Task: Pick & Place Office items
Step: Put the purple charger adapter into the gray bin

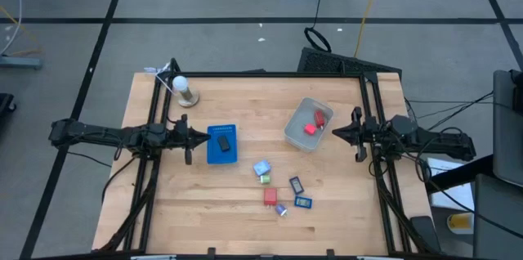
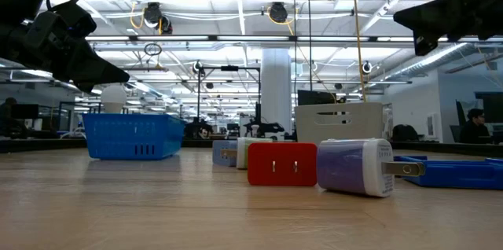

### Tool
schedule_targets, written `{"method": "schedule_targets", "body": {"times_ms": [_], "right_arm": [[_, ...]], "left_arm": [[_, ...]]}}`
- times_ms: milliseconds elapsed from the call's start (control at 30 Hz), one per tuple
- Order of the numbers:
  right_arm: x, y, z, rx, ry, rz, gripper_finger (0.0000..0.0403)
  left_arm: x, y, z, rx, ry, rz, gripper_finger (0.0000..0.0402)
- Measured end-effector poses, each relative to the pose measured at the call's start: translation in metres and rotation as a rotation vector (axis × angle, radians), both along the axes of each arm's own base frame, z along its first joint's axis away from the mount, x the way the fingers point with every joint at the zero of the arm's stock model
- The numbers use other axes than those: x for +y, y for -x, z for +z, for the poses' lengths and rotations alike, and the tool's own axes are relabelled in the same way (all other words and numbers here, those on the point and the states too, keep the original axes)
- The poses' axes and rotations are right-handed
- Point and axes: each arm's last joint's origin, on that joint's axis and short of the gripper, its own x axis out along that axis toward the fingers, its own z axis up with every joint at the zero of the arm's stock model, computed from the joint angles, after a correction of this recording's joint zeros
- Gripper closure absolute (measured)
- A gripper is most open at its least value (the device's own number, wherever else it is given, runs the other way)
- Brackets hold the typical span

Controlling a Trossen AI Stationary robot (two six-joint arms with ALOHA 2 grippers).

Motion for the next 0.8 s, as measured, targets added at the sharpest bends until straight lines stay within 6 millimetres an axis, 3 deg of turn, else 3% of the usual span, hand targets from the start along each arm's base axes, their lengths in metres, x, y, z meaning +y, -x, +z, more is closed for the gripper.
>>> {"method": "schedule_targets", "body": {"times_ms": [467,800], "right_arm": [[0.0,-0.008,-0.025,-0.004,0.021,-0.002,0.0399],[0.0,-0.008,-0.024,-0.034,0.005,-0.004,0.0399]], "left_arm": [[0.0,0.0,0.0,0.002,-0.007,-0.002,0.038],[0.0,0.0,0.0,0.004,-0.008,-0.001,0.038]]}}
